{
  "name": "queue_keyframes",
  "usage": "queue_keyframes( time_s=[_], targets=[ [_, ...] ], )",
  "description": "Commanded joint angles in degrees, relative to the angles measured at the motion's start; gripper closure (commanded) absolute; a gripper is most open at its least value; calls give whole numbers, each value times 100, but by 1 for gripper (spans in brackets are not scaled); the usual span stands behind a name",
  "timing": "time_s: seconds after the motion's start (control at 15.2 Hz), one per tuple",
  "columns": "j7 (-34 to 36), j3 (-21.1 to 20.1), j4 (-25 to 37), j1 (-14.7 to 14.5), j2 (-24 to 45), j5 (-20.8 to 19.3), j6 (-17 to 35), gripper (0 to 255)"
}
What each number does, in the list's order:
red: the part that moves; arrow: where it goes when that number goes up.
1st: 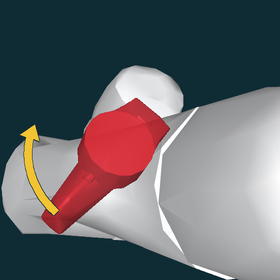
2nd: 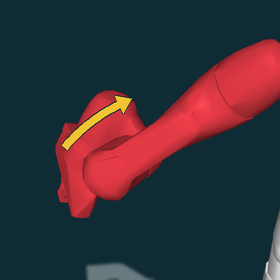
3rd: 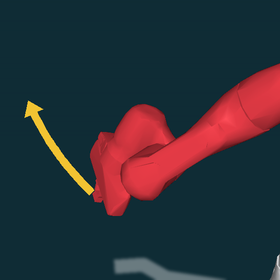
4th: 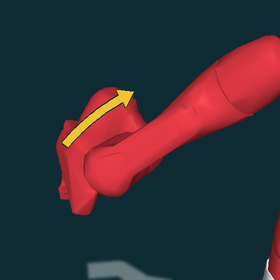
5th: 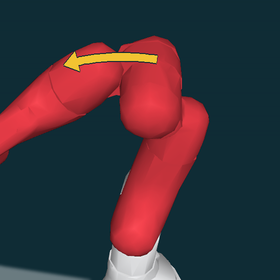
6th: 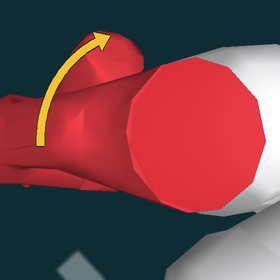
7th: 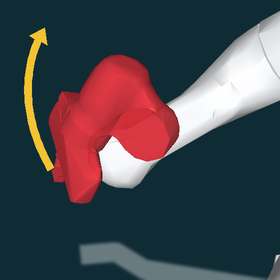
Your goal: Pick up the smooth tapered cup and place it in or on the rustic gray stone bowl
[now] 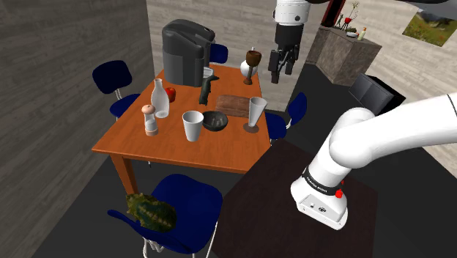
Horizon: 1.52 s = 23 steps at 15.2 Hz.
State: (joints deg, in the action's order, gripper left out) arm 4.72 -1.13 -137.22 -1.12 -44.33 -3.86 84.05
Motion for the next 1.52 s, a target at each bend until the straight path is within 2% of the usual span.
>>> queue_keyframes(
  time_s=[0.0, 0.4, 0.73, 1.45],
  targets=[
    [0, 0, 0, 0, 0, 0, 0, 0],
    [268, -159, -153, -20, 978, 35, 1156, 0],
    [498, -284, -48, -17, 1951, 2, 2042, 0],
    [1069, -481, 905, -5, 4347, -324, 3500, 0]
  ],
)
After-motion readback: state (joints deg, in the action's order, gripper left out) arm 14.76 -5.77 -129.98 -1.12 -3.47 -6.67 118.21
